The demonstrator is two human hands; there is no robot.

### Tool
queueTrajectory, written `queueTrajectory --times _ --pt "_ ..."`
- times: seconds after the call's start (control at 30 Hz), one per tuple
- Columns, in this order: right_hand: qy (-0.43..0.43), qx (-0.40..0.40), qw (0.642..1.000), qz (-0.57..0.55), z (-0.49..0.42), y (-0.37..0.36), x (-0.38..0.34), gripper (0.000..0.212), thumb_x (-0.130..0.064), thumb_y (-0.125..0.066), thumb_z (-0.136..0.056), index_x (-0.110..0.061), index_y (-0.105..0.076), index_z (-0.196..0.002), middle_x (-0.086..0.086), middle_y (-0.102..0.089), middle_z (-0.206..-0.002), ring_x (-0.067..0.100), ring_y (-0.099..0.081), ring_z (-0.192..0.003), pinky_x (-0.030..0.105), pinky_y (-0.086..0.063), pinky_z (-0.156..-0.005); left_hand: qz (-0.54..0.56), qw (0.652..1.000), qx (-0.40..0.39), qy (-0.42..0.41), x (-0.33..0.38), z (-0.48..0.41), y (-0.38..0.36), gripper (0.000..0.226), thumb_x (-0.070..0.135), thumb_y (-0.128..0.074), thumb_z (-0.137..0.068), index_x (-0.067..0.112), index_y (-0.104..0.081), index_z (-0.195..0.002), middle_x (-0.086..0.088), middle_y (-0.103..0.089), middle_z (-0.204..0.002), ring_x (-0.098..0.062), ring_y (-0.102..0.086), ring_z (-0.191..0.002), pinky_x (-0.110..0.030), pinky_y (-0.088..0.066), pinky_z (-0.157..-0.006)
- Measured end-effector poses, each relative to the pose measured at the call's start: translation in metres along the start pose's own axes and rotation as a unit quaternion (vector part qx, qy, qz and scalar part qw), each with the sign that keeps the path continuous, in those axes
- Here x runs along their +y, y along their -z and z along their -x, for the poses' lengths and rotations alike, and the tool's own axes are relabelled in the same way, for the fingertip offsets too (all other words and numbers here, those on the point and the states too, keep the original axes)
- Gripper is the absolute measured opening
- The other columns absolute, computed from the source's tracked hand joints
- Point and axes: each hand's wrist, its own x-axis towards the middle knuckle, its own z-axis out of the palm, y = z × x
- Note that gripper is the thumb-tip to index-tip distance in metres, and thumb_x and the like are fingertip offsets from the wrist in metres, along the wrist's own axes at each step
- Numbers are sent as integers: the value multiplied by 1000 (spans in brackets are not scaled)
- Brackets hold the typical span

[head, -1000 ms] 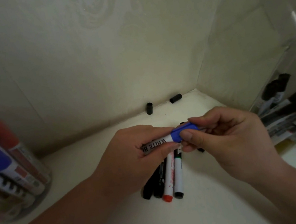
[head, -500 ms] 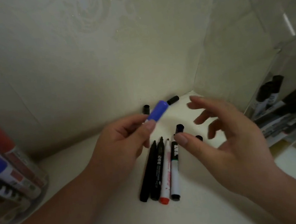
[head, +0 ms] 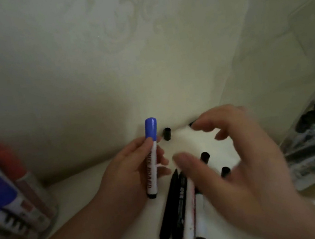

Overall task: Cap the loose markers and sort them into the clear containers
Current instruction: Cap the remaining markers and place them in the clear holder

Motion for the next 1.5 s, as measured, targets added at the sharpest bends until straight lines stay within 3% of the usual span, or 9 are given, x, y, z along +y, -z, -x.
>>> queueTrajectory --times 0.1,0.2,0.3,0.6,0.73,1.03,1.13,1.37,1.5 --pt "60 121 988 79 14 -15 23 22 -49 -65 -82 -29 -61 -90 -22 -54 -82 2 -53 -79 22 -45 -67 -232 965 54 -104 8 1 6 9 23 -73 -85 19 -72 -77 -2 -65 -70 -12 -60 -61 -26 -50 -63" --pt "-1 -2 985 170 11 -7 39 19 -43 -67 -85 -29 -60 -73 -18 -52 -59 1 -49 -56 24 -41 -51 -585 779 85 -209 16 -1 17 16 36 -70 -84 22 -63 -81 6 -58 -67 -7 -50 -57 -17 -37 -53" --pt "-47 -118 973 191 18 -7 30 26 -54 -61 -86 -30 -57 -79 -13 -57 -65 3 -53 -57 22 -42 -52 -717 671 68 -174 16 -2 22 20 42 -63 -86 23 -58 -91 6 -57 -72 -15 -57 -70 -29 -40 -61" --pt "-159 -202 952 167 26 -22 25 22 -38 -62 -83 -24 -45 -79 -6 -54 -78 8 -46 -61 22 -34 -49 -733 647 81 -194 17 1 19 33 49 -61 -89 33 -47 -114 12 -51 -85 -10 -53 -76 -30 -42 -65" --pt "-165 -164 966 113 23 -18 26 26 -34 -66 -79 -22 -45 -72 -5 -53 -69 7 -45 -54 19 -39 -47 -691 666 52 -275 11 11 9 17 52 -55 -89 37 -51 -93 17 -52 -81 -1 -50 -71 -20 -38 -59" --pt "-100 -14 994 -41 25 -32 33 27 -28 -77 -80 -20 -57 -65 -3 -61 -57 12 -54 -49 21 -40 -45 -747 581 -28 -323 -6 14 10 22 43 -45 -89 29 -53 -74 11 -46 -63 -8 -43 -54 -25 -35 -51" --pt "-96 10 994 -55 26 -36 34 26 -29 -78 -80 -21 -59 -64 -5 -62 -58 13 -54 -48 23 -41 -44 -708 618 -29 -340 -3 16 8 20 39 -46 -91 28 -55 -76 12 -49 -66 -9 -46 -58 -17 -33 -55" --pt "39 -15 995 -87 24 -34 33 19 -33 -76 -83 -22 -64 -74 -7 -59 -66 13 -55 -56 14 -37 -51 -407 903 -26 -137 0 24 -14 39 59 -55 -79 23 -70 -73 8 -62 -60 -4 -53 -54 -14 -41 -53" --pt "-37 123 990 -63 6 -9 56 16 -25 -77 -84 -26 -65 -73 -11 -60 -70 6 -55 -56 13 -35 -53 -188 980 7 -63 5 11 -9 34 47 -61 -78 17 -72 -65 -4 -59 -63 -15 -55 -61 -31 -48 -63"
